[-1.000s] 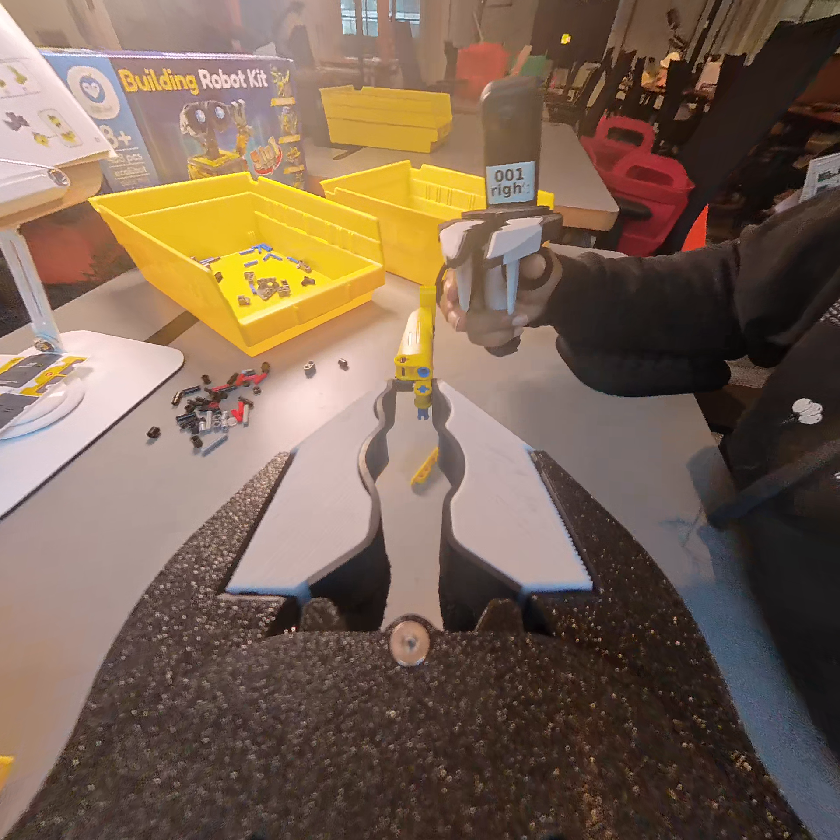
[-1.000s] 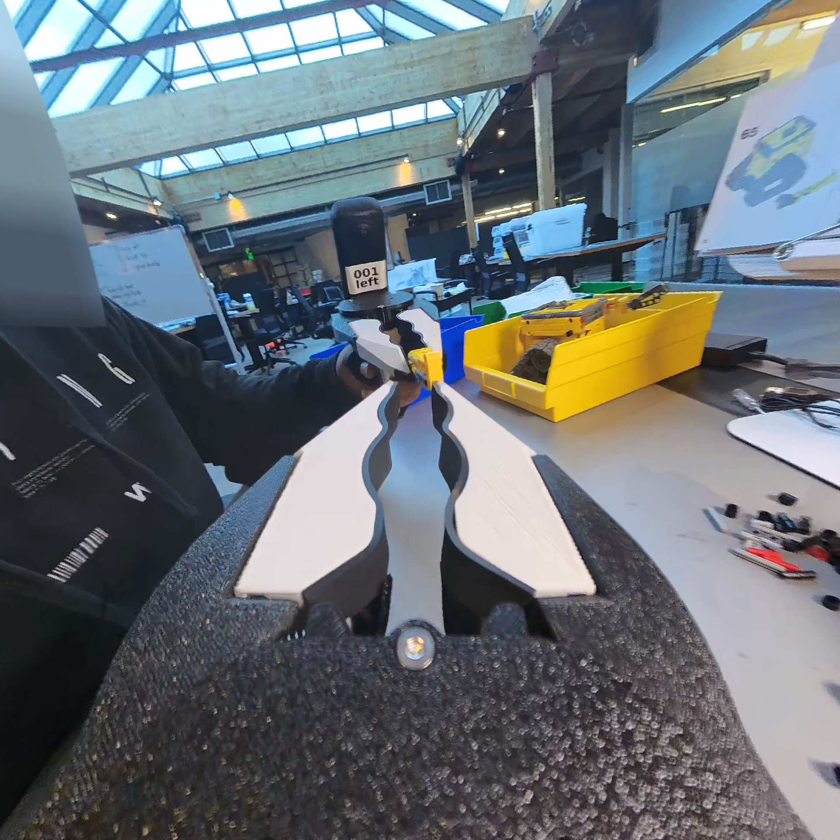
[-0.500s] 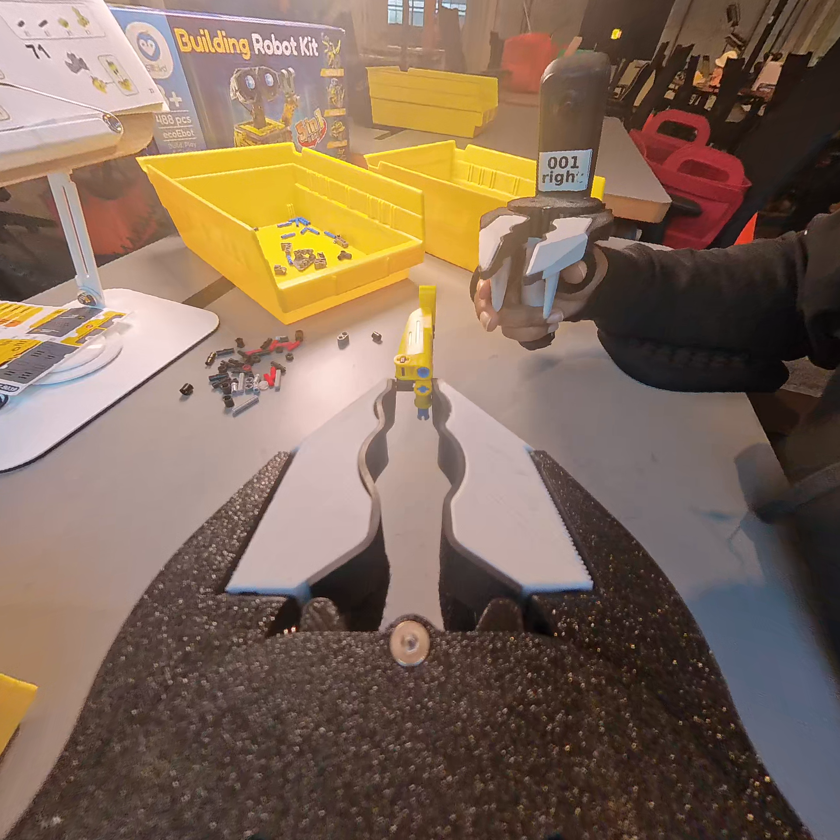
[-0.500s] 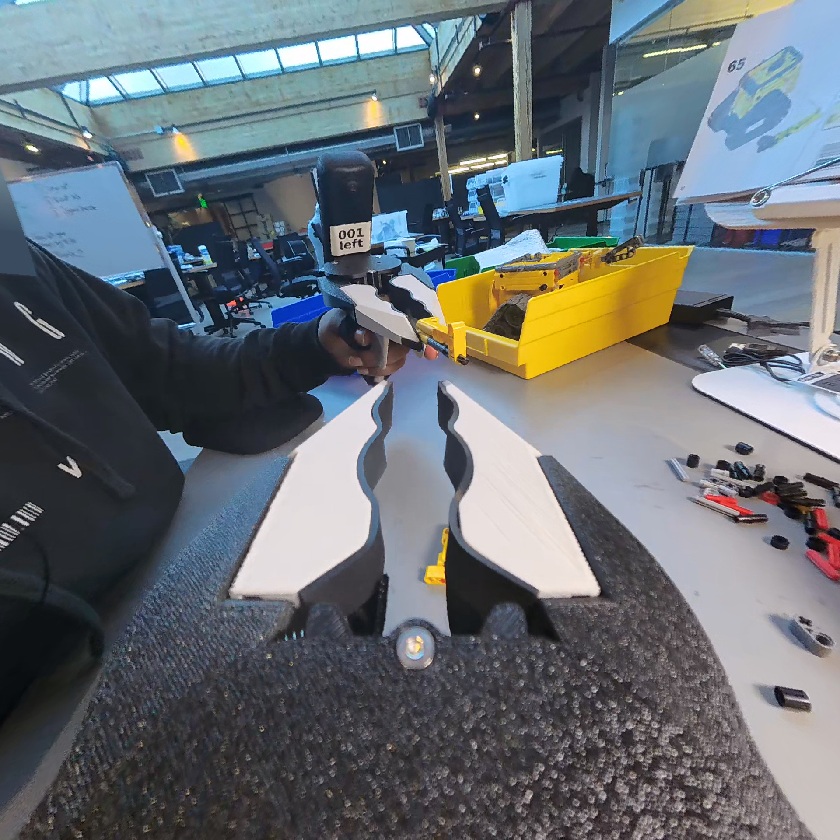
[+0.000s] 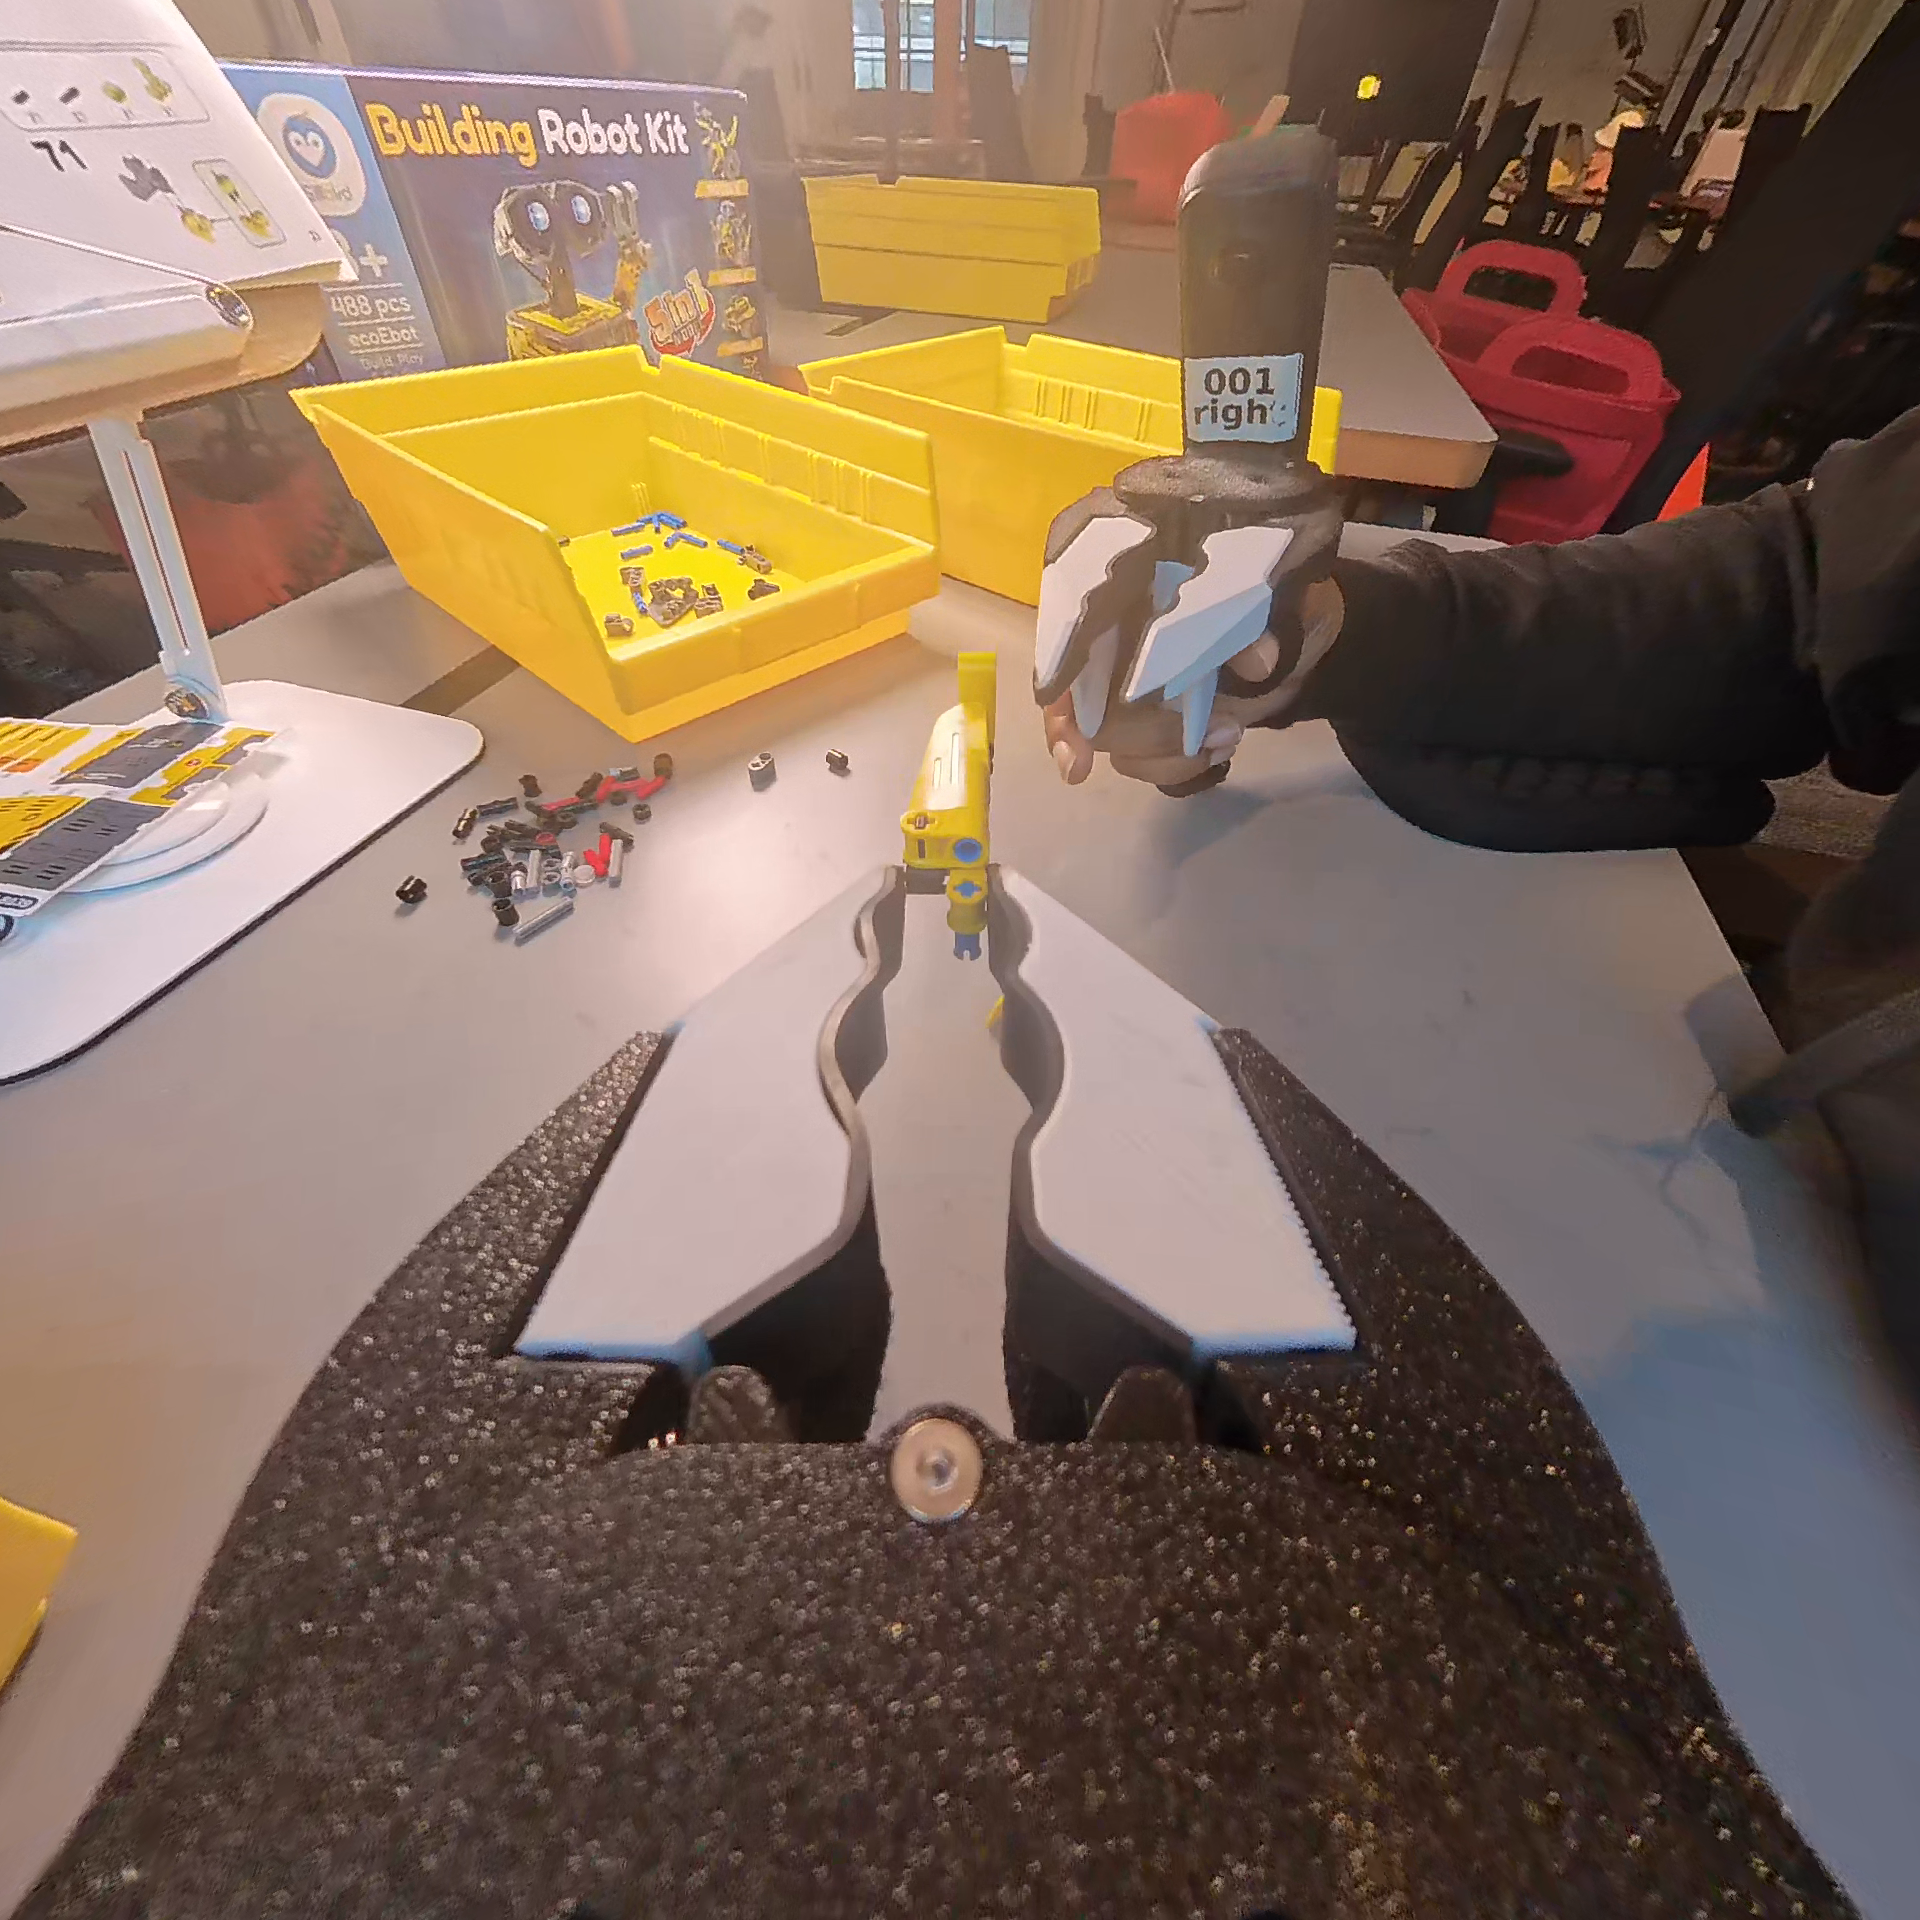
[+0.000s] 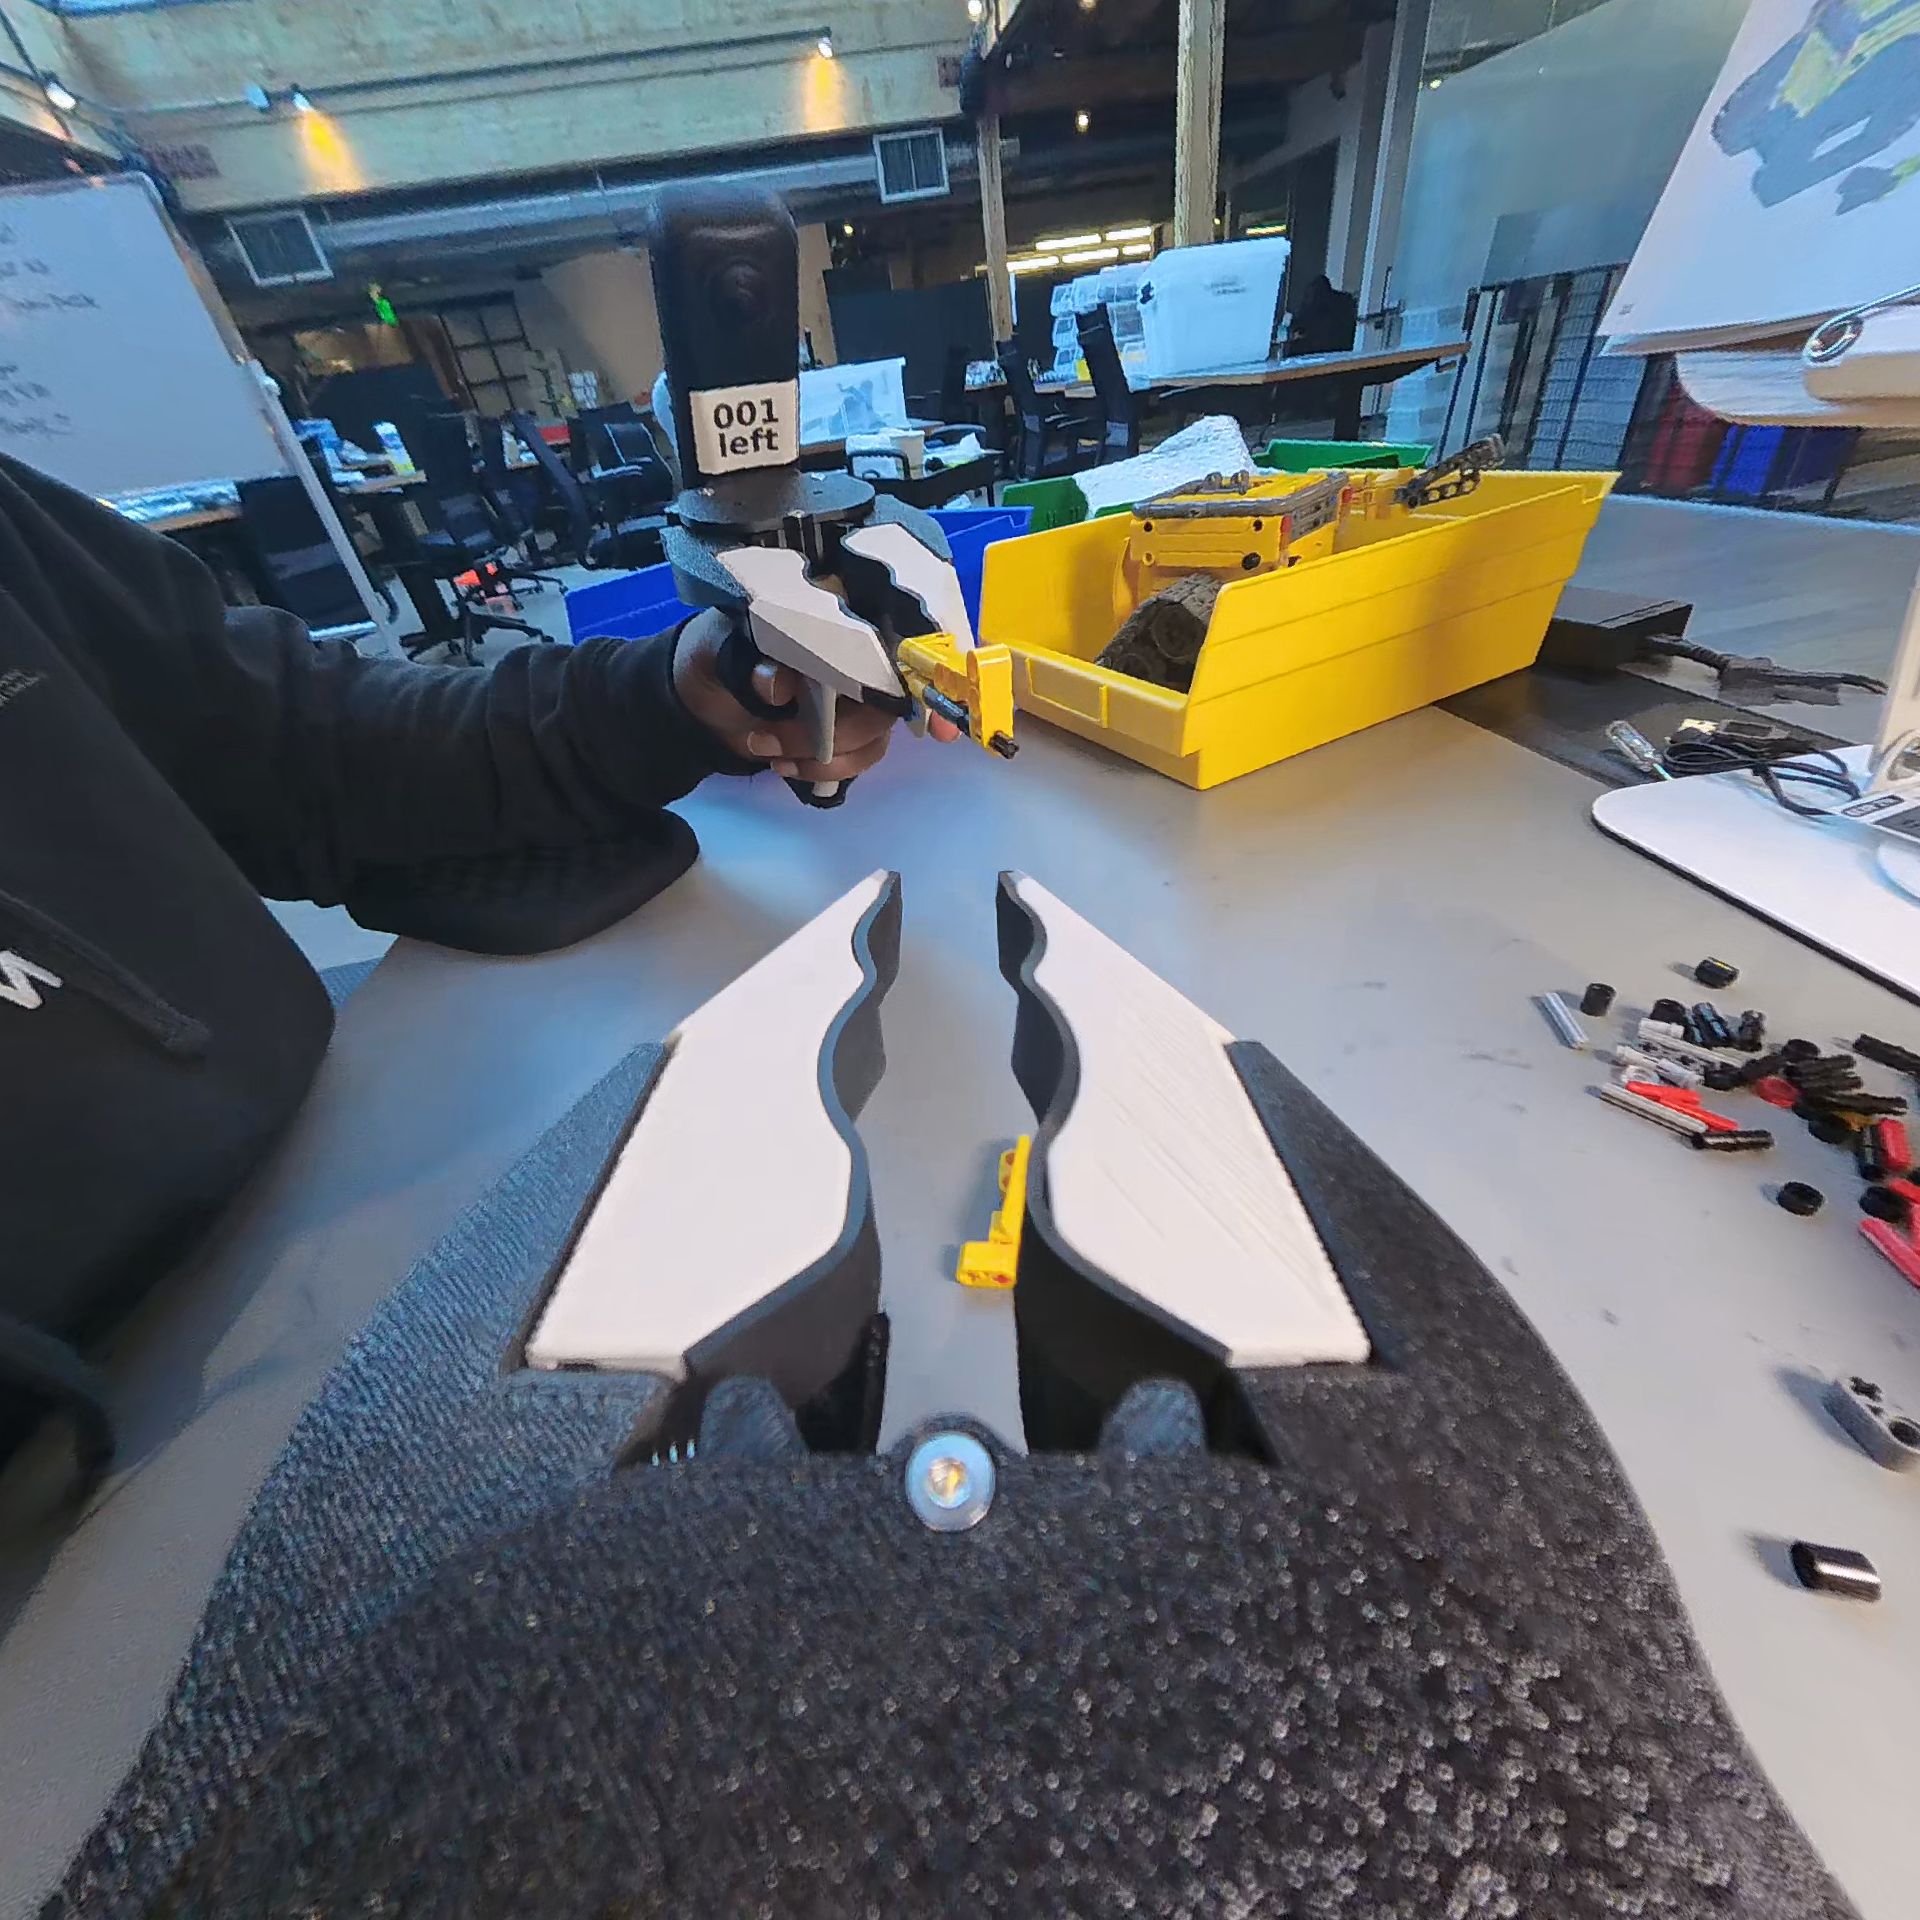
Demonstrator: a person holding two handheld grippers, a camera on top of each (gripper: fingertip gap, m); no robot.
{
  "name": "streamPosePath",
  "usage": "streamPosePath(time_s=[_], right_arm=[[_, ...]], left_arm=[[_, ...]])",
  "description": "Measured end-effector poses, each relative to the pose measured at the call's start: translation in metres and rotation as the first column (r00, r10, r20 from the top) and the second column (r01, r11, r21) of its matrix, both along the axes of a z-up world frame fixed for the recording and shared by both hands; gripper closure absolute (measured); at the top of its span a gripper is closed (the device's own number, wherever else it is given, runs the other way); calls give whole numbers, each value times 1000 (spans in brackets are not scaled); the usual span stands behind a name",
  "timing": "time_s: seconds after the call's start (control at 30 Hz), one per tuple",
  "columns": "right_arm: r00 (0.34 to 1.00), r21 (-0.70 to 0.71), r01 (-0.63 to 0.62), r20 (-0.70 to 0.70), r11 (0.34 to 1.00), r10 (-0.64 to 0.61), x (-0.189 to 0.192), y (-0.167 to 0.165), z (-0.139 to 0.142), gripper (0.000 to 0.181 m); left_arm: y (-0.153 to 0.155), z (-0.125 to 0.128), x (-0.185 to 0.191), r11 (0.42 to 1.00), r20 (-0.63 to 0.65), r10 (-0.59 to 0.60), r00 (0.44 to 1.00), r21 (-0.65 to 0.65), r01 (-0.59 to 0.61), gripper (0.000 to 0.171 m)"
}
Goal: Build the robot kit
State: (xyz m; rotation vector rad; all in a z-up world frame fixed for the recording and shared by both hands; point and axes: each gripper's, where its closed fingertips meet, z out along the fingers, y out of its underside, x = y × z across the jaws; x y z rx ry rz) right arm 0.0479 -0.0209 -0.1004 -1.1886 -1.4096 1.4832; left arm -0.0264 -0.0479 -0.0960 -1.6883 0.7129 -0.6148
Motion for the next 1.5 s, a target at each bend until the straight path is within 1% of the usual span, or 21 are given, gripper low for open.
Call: streamPosePath(time_s=[0.13,0.23,0.3,0.37,0.43,0.5,0.63,0.8,0.93,1.03,1.1,1.27,1.5], right_arm=[[995,96,38,87,995,-47,-1,7,-17,163],[988,178,37,139,983,-63,-2,7,-28,163],[989,213,31,138,977,-61,-3,4,-30,163],[991,242,14,122,970,-45,-4,-2,-29,163],[996,262,0,91,965,-25,-6,-9,-25,163],[998,281,-2,57,960,-15,-6,-14,-18,163],[999,298,-37,-6,954,40,-3,-27,-3,164],[994,354,-77,-40,932,98,3,-44,8,172],[993,405,-84,-42,910,110,6,-49,11,173],[993,429,-93,-24,898,115,6,-52,7,173],[992,402,-108,-13,909,124,7,-52,7,173],[982,236,-173,-33,956,186,10,-57,17,174],[963,29,-264,-54,964,265,13,-63,28,174]], left_arm=[[-1,-4,0,1000,-24,1,1000,7,-1,157],[-1,-7,2,998,-92,23,995,68,-17,157],[-2,-8,6,989,-180,46,983,145,-20,157],[-6,-7,13,975,-248,55,967,222,1,157],[-10,-5,21,960,-289,55,956,279,29,157],[-15,-2,28,948,-303,39,952,313,61,157],[-25,0,39,939,-300,-22,954,322,123,157],[-33,0,48,937,-284,-86,955,303,175,157],[-36,-2,51,940,-270,-118,956,280,195,157],[-37,-4,53,941,-267,-130,955,270,203,158],[-38,-3,53,940,-264,-131,956,274,204,158],[-43,7,57,925,-272,-123,954,317,210,158],[-49,16,59,895,-320,-98,942,386,224,158]])
